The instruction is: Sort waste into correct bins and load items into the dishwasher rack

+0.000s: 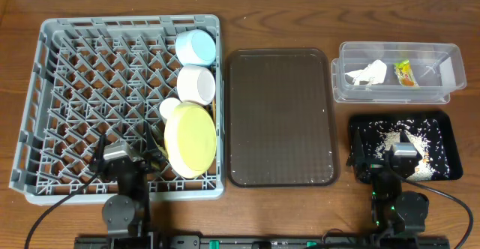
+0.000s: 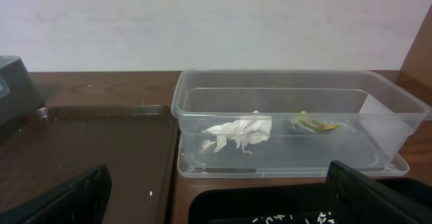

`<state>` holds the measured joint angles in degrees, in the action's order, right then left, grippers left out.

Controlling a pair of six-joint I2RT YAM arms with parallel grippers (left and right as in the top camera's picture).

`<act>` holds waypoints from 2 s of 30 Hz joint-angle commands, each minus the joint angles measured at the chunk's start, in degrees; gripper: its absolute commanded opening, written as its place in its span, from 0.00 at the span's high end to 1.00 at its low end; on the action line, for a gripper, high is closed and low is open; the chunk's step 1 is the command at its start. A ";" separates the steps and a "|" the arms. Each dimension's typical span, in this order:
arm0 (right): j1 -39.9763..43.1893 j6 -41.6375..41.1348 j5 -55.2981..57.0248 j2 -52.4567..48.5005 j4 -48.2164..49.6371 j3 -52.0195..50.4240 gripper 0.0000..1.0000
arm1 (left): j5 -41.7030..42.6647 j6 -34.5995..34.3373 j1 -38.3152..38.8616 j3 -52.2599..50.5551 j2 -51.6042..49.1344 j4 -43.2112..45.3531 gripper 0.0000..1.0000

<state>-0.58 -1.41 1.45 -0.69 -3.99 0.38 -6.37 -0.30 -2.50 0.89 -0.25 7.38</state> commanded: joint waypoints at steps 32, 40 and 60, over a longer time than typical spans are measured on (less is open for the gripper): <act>0.42 0.85 -0.13 0.37 -0.22 -0.07 0.01 | 1.42 4.35 0.17 -0.66 0.15 6.40 0.02; 0.42 0.85 -0.11 0.37 -0.22 -0.07 0.01 | 1.42 4.35 0.17 -0.66 0.02 4.55 0.02; 0.42 0.85 -0.13 0.37 -0.22 -0.07 0.01 | 1.42 4.35 0.17 -0.61 -0.79 -11.19 0.02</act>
<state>-0.58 -1.39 1.43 -0.69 -3.97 0.38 -5.04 3.27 -2.46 1.85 -0.82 -2.33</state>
